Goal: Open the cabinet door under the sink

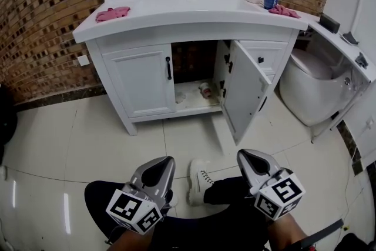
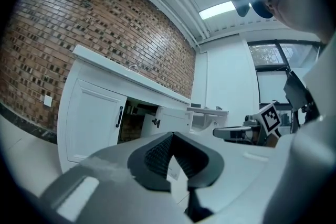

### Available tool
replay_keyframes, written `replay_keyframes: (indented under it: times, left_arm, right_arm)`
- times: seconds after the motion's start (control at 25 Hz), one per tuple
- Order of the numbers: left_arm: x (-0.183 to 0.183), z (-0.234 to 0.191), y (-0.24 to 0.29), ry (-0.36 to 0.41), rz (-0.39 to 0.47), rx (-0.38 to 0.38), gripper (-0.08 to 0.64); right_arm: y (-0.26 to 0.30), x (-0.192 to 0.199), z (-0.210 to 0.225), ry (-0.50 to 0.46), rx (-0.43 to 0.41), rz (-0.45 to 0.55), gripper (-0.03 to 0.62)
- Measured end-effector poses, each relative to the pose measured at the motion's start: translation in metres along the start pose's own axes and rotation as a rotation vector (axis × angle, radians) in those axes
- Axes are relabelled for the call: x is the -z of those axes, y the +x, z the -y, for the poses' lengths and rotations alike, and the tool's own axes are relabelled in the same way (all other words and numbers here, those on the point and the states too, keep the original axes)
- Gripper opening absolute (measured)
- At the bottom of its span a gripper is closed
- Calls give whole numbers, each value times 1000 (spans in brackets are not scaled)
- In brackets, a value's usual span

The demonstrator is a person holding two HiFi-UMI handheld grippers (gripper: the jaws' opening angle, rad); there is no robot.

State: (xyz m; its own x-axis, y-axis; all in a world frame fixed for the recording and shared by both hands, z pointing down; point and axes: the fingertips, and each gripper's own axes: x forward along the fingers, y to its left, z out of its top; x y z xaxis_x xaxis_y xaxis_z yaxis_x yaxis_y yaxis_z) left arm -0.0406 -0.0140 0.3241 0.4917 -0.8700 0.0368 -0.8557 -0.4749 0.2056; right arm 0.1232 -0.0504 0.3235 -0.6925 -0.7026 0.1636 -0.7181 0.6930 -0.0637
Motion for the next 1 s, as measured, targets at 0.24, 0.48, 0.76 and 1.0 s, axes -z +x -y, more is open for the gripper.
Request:
replay_keyframes:
  times: [0.24,0.48,0.76,1.0]
  left_arm:
    - [1,-2,-15,12,8,-10,3]
    - [-6,-8,-24,21,27,-24,3]
    - [-5,-6,-27,25,25,-26,3]
    - [-6,-4,-28,28,23,-24,3]
  right_arm:
    - [-2,5,-17,2,-23,-9,8]
    - [3,4,-30,-5,-48,-8,8]
    - [3,3,-33,-15,-54,-9,8]
    - [3,5,-33,-17,-50,-10,8]
